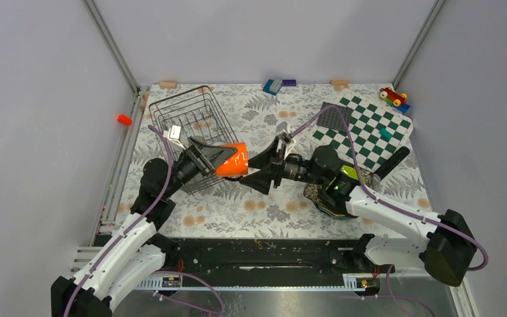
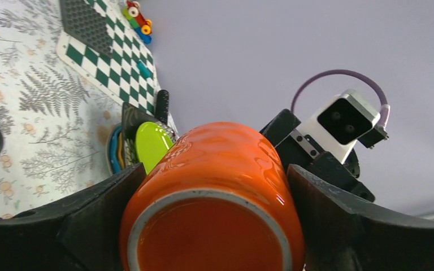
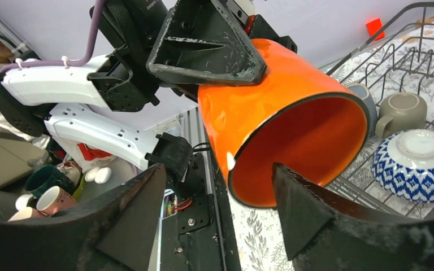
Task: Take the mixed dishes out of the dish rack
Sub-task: Pick up the cup from the dish rack.
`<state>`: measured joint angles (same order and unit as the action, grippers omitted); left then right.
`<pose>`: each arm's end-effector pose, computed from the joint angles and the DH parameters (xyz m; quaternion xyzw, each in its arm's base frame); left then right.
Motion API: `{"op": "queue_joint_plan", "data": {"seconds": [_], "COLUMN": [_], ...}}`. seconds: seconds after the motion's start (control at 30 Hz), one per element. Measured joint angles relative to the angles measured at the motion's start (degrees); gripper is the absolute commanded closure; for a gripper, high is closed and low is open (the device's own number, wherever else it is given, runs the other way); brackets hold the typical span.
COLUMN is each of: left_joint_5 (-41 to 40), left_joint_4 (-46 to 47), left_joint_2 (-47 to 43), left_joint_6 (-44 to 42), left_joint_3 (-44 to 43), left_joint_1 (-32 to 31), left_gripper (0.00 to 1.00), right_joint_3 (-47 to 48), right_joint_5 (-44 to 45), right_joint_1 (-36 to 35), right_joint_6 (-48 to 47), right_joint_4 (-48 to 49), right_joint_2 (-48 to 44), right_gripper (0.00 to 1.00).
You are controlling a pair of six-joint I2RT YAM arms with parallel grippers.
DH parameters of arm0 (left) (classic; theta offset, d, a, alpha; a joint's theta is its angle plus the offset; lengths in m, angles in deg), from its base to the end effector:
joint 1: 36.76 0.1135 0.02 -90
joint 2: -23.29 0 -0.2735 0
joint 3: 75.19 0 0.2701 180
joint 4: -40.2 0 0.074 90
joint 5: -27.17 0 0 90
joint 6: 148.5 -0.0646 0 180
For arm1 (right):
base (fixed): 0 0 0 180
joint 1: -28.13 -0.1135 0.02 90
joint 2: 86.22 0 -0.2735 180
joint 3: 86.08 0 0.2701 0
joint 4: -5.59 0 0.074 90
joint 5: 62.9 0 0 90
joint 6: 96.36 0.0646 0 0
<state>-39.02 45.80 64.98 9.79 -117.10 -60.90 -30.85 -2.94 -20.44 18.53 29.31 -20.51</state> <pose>0.1885 -0.1131 0.3099 -0.1046 0.6653 -0.6199 0.4026 0.1740 0.2460 0.3434 -0.3219 0.5452 0.5818 0.5106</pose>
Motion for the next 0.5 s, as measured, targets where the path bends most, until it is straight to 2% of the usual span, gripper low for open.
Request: {"op": "queue_joint_plan", "data": {"seconds": [0.07,0.17,0.2,0.23,0.27,0.37,0.4,0.5], "left_joint_5": [-0.02,-0.11,0.04,0.0,0.0,-0.09,-0.07,0.07], "left_joint_4": [0.83,1.66,2.01,2.36,2.67,3.96,3.98,2.71], "left_joint_2": [-0.7,-0.96,-0.96,-1.05,-1.09,-1.07,-1.07,-1.09], "left_joint_6": [0.46,0.66,1.14,1.05,1.05,1.81,1.84,0.76], "left_joint_3": [0.28,0.35,0.35,0.35,0.35,0.35,0.35,0.35], "left_joint_1": [-0.66,-1.9,-2.23,-2.49,-2.58,-2.89,-3.13,-4.39], "left_gripper": [1.0,1.0,0.94,0.84,0.72,0.18,0.05,0.01], "right_joint_3": [0.96,2.91,3.17,3.17,3.13,2.19,1.57,-0.22], "right_joint_5": [0.46,0.59,1.18,1.22,1.46,3.39,4.24,6.86], "right_joint_1": [-1.29,-3.48,-4.07,-4.2,-4.28,-5.07,-5.33,-6.34], "right_joint_6": [-0.74,-1.66,-1.31,-1.55,-0.87,0.48,0.5,0.48], "right_joint_4": [-0.07,0.33,0.61,0.81,1.05,2.82,2.73,0.85], "right_joint_2": [1.33,3.15,3.45,3.56,3.63,2.89,2.14,-0.7], "right_gripper": [0.48,0.81,0.9,0.99,1.0,1.0,1.0,1.0]}}
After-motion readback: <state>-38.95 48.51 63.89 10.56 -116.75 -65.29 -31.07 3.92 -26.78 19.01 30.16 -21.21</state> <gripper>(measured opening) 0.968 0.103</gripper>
